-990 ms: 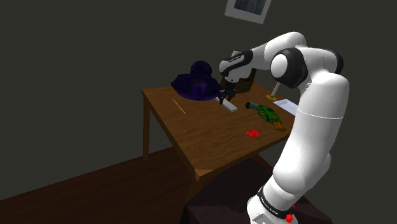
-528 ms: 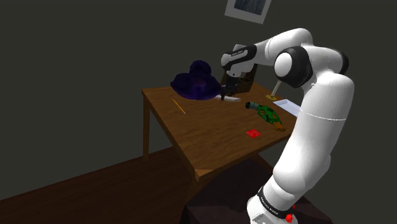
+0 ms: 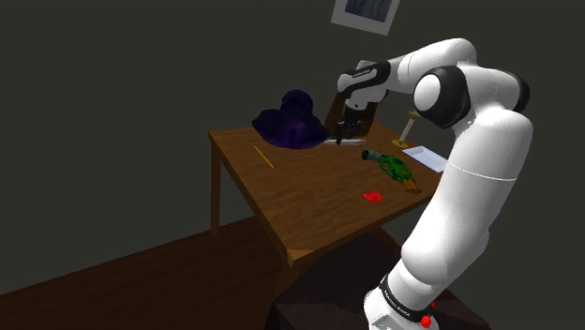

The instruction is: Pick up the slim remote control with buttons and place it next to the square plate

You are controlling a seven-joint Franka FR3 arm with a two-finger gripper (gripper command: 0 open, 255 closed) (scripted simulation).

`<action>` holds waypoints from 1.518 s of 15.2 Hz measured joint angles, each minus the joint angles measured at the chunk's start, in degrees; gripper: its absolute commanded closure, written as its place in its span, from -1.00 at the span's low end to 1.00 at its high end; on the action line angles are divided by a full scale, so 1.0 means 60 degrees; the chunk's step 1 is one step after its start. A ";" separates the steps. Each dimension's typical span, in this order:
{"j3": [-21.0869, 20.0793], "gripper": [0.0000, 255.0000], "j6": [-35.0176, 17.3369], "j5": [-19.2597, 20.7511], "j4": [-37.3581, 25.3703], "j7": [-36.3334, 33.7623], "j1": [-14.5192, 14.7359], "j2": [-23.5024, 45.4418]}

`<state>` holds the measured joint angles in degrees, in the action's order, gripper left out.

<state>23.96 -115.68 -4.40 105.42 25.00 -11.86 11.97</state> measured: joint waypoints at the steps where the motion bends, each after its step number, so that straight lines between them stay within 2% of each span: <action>1: 0.0082 1.00 -0.0089 0.0004 0.0139 0.0204 -0.0118 -0.0053; 11: 0.0906 1.00 -0.0134 -0.0052 0.0376 0.2309 -0.1368 -0.0221; 20: 0.1530 1.00 0.0032 -0.0576 -0.0355 0.4474 -0.2763 0.0491; 23: 0.1662 1.00 0.0247 -0.0867 -0.0947 0.5176 -0.3316 0.0966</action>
<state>33.93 -114.19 -9.60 99.73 56.05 -31.76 17.77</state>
